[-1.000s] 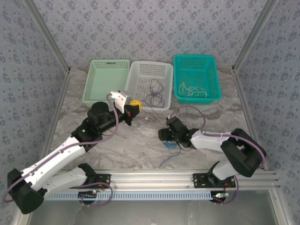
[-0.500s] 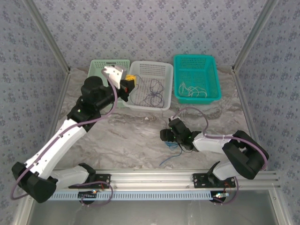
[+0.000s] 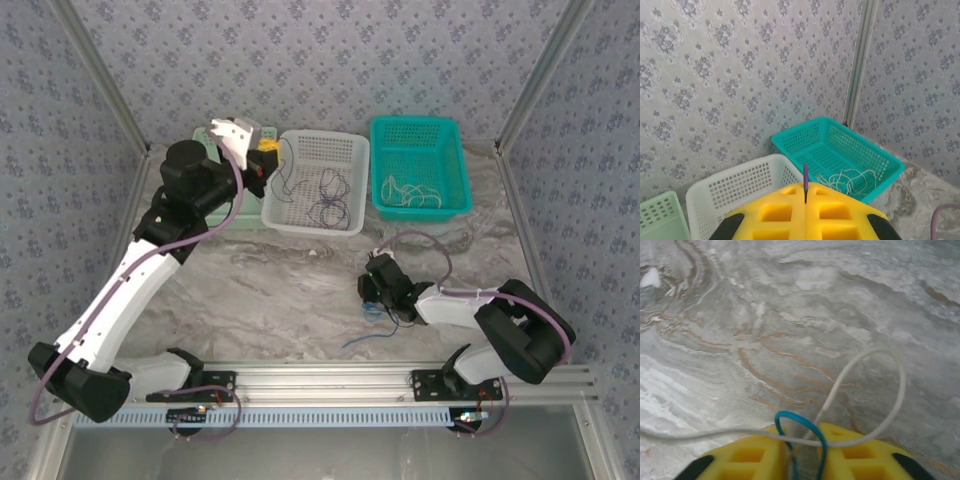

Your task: Untangle the cables

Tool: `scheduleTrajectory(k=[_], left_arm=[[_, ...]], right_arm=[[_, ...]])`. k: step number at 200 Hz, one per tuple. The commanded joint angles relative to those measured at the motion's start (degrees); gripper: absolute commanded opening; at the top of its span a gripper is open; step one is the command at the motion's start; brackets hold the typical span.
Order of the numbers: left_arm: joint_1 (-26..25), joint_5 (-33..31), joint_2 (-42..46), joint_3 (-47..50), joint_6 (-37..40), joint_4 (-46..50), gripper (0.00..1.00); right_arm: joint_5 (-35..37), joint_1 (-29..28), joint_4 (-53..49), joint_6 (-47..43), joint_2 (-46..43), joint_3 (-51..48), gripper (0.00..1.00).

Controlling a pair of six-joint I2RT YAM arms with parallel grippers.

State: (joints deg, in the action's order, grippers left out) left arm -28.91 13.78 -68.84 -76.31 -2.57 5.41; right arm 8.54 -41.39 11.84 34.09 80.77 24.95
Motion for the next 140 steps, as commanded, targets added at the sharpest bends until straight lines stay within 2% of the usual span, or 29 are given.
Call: scheduleTrajectory(k=[1,24,57,120,140], left_arm=[[0.2,2.6,-2.3,-2.5,0.2,-0.6,0.00],[0.7,3.0,-5.8,-4.4,0.7,-0.6,0.01],[2.8,3.8,-12.5,-6.6,-0.5,-2.2,0.01],[5.4,8.3,-29.8,-13.1,-6.3,-3.1,0.01],[5.4,7.9,-33.5,-14.4,-8.1,-0.8,0.10]], right_arm=[[-1.4,-0.2,-7.0,0.2,0.4,-1.9,0.41],[-2.2,-0.4,-7.4,-0.5,-1.0,-1.5,0.57],[-2.3,-0.5,-9.3,-0.6,-5.0,-1.5,0.69],[-0.2,0.0,-17.3,0.1,-18.8,-1.8,0.78],[-0.9,1.5,-21.4,0.0,-23.4,-1.8,0.81]])
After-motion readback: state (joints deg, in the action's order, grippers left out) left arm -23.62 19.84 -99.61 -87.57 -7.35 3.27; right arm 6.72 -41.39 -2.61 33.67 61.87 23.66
